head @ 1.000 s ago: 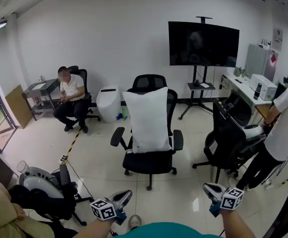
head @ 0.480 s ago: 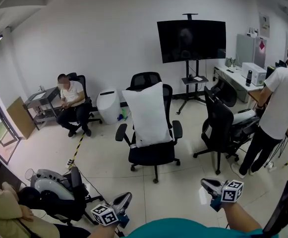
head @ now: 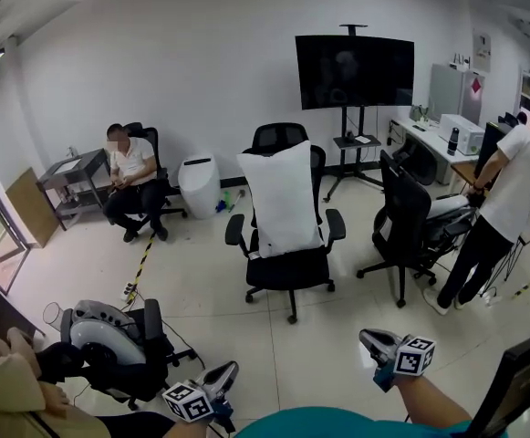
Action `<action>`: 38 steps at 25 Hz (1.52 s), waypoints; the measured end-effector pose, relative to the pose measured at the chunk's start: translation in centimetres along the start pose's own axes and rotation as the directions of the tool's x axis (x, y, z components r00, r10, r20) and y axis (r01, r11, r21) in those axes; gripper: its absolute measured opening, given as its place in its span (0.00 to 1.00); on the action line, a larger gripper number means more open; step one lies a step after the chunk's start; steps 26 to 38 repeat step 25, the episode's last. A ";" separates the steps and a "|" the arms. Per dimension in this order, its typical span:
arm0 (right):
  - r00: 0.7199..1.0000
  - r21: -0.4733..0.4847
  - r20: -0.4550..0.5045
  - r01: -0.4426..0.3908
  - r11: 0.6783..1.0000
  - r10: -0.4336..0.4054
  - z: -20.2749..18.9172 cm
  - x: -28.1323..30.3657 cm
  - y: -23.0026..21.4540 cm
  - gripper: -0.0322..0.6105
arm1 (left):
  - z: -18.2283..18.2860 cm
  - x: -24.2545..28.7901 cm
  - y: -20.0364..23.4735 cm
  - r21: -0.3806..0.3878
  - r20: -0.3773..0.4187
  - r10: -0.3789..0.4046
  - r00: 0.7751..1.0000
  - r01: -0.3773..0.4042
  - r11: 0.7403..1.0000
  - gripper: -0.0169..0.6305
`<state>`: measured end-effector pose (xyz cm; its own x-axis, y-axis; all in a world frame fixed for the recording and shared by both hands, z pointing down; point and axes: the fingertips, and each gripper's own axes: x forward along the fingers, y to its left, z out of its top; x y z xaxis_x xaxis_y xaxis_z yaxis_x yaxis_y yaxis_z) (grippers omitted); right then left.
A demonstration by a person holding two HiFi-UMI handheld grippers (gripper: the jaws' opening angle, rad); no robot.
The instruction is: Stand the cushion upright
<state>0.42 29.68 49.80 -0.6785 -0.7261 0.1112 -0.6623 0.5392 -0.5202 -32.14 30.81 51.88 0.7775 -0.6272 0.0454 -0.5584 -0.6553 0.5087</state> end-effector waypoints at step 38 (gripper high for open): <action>0.995 -0.109 -0.081 -0.060 0.992 0.051 1.6 -4.2 -2.3 0.05 | -3.0 1.9 -5.0 -0.080 0.081 0.062 0.995 -0.055 0.995 0.05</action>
